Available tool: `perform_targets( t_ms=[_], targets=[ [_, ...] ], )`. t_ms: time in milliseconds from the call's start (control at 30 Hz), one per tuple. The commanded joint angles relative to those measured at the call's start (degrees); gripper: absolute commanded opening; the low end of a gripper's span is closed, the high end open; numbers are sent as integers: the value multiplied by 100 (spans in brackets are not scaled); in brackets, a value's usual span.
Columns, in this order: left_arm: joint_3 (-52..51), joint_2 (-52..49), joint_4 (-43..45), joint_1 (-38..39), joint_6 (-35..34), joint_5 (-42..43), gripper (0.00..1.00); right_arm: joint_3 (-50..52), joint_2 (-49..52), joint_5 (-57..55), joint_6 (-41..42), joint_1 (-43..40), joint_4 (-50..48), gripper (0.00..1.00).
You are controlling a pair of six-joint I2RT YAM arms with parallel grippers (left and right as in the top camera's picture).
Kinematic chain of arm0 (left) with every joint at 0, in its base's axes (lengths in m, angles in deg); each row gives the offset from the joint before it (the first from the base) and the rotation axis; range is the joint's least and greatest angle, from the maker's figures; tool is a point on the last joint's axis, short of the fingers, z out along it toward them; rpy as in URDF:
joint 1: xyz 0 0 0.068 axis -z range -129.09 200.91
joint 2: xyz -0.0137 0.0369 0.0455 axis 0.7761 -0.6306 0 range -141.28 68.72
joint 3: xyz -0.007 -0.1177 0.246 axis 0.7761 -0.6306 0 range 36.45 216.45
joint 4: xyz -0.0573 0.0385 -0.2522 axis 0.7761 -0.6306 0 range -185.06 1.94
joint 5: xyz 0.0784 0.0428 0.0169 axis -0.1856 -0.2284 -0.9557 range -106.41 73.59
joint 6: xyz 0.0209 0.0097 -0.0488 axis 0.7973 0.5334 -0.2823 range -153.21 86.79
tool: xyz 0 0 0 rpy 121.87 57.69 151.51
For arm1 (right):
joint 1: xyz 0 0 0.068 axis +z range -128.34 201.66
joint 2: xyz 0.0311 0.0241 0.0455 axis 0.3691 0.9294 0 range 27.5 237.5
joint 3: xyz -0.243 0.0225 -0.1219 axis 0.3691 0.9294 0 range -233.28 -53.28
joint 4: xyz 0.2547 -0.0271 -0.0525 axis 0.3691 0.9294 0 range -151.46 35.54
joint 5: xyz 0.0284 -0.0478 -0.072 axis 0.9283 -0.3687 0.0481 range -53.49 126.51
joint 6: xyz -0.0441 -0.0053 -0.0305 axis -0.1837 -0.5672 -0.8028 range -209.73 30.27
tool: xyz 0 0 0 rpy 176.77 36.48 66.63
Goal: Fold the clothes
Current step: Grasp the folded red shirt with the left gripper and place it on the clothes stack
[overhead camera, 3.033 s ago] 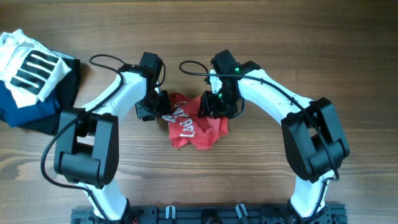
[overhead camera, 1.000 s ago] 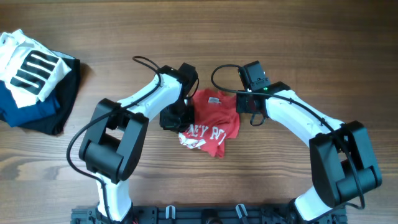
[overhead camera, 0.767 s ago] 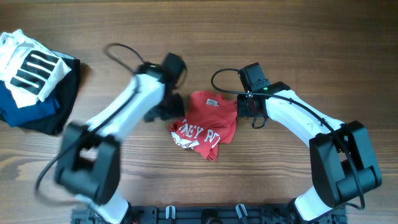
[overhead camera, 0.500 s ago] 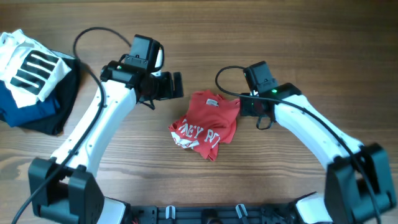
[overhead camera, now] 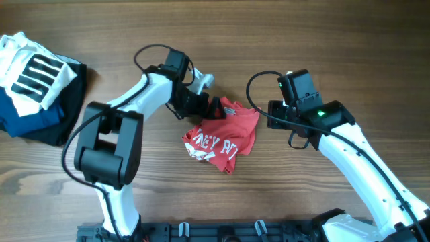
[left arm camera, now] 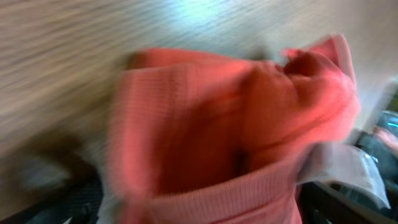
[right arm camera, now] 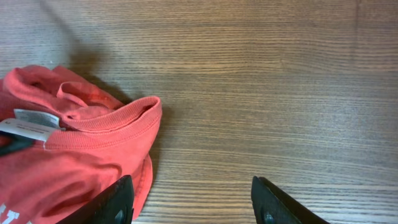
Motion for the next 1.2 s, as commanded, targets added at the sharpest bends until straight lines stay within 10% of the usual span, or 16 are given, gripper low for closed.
perform_targets(
  t_ms=[0, 133, 167, 633, 1167],
  targets=[
    [-11, -402, 42, 245, 238, 407, 90, -72, -59, -13, 149, -4, 46, 61],
    [-9, -509, 229, 527, 184, 153, 11, -72, -66, -15, 149, -4, 240, 61],
    [44, -444, 227, 503, -68, -262, 4, -72, -70, -15, 149, -4, 332, 61],
    [1246, 2358, 546, -3062, -1423, -2562, 4, -72, -70, -15, 155, -4, 588, 60],
    [1246, 671, 3174, -5668, -2409, -2992, 5, -72, -70, -15, 435, -2, 861, 56]
  ],
)
